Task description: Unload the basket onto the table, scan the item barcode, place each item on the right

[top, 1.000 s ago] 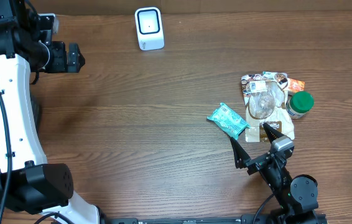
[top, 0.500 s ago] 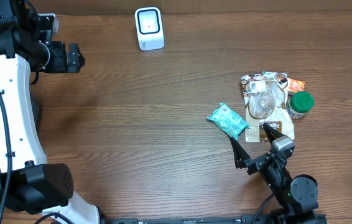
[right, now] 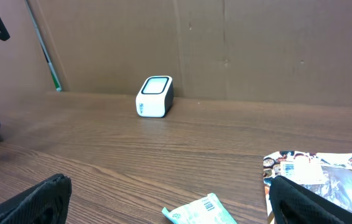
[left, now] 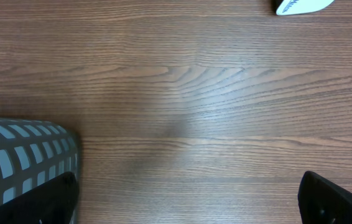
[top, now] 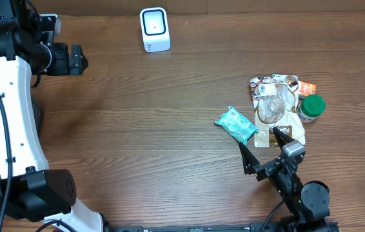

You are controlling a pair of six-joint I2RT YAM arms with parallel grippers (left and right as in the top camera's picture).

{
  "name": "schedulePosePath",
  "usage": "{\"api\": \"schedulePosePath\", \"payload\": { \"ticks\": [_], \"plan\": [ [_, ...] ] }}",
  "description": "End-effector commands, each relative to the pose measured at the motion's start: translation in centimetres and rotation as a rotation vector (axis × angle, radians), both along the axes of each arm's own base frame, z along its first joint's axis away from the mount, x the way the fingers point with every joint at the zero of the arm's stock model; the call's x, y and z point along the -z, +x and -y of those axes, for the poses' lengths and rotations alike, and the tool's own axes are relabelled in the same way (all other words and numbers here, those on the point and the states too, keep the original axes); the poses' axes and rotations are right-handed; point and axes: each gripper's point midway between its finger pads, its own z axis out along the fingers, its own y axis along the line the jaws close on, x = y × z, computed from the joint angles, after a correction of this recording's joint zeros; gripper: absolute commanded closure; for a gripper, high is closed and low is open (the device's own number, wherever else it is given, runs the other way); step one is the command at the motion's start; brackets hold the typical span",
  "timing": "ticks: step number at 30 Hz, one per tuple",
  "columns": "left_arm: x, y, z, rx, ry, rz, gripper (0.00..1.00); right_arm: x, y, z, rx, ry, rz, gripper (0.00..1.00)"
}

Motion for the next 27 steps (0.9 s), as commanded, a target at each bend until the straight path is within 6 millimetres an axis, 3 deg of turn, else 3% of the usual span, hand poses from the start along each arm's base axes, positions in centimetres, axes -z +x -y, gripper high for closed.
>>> {"api": "schedulePosePath", "payload": {
  "ticks": [1,5,6,12,15,19,22,27],
  "plan": [
    [-1.6,-0.8,0.6,0.02,0.013,0.041,0.0,0.1,0.0,0.0,0.0,0.005,0.006,0.0],
    [-2.4,-2.7,2.5,0.058,0.016,0.058,0.0,0.1,0.0,0.0,0.0,0.004,0.006,0.0],
    [-2.3,-4.4,4.1,0.094,0.014,0.053,0.0,0.1,0.0,0.0,0.0,0.004,0.006,0.0],
    [-3.1,-9.8,8.7,0.217,0.015,0.093,0.0,0.1,0.0,0.0,0.0,0.004,0.006,0.0],
    [-3.6,-12.9,9.1,0.23,0.019,0.134,0.0,0.1,0.0,0.0,0.0,0.004,0.006,0.0],
    [-2.8,-16.1,8.3,0.234,0.073,0.179,0.01,0.1,0.0,0.0,0.0,0.004,0.006,0.0],
    [-2.1,-16.7,8.0,0.218,0.089,0.287,0.01,0.1,0.0,0.0,0.0,0.004,0.006,0.0],
    [-2.2,-14.9,8.5,0.223,0.111,0.673,0.01,0.1,0.0,0.0,0.0,0.004,0.006,0.0]
  ]
}}
